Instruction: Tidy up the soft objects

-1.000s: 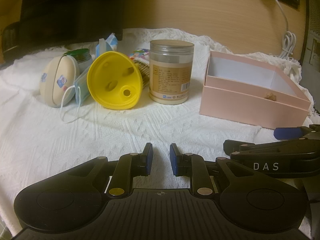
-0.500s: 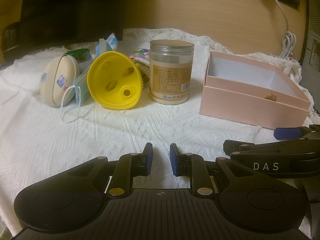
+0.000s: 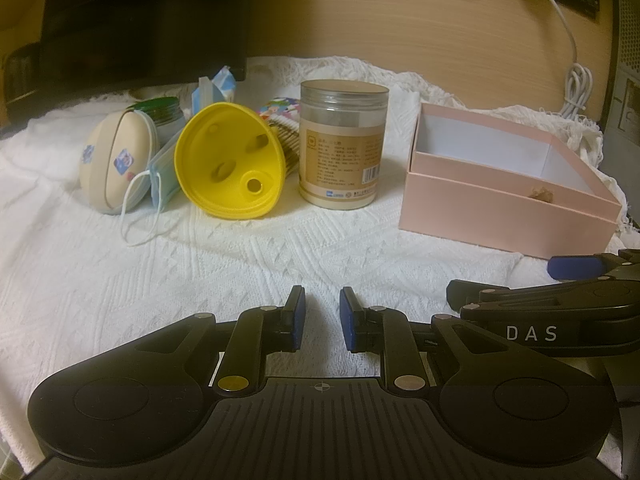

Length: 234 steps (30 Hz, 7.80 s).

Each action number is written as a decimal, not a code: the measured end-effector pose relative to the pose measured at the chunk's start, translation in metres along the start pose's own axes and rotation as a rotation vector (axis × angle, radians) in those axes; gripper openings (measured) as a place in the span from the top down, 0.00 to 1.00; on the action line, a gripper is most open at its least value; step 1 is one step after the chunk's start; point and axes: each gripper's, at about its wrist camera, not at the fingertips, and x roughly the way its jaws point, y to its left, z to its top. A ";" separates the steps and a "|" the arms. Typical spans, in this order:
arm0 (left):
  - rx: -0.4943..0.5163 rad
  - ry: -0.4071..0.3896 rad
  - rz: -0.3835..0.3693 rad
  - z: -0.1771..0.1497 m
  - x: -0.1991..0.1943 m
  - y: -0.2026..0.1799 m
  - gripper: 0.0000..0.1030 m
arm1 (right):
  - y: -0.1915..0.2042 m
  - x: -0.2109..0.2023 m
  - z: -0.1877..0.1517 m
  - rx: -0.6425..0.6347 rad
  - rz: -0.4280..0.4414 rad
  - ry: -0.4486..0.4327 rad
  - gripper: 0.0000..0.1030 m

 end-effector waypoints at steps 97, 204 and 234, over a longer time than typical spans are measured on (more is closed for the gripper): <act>-0.142 0.231 -0.548 0.095 0.065 0.251 0.79 | 0.097 -0.025 0.066 -0.069 -0.013 0.097 0.06; -0.016 -0.080 -0.762 0.263 0.044 0.056 0.56 | -0.017 -0.089 0.200 0.105 -0.171 -0.181 0.93; -0.064 0.042 -0.478 0.196 0.036 0.113 0.56 | 0.007 -0.046 0.128 0.243 -0.400 -0.126 0.20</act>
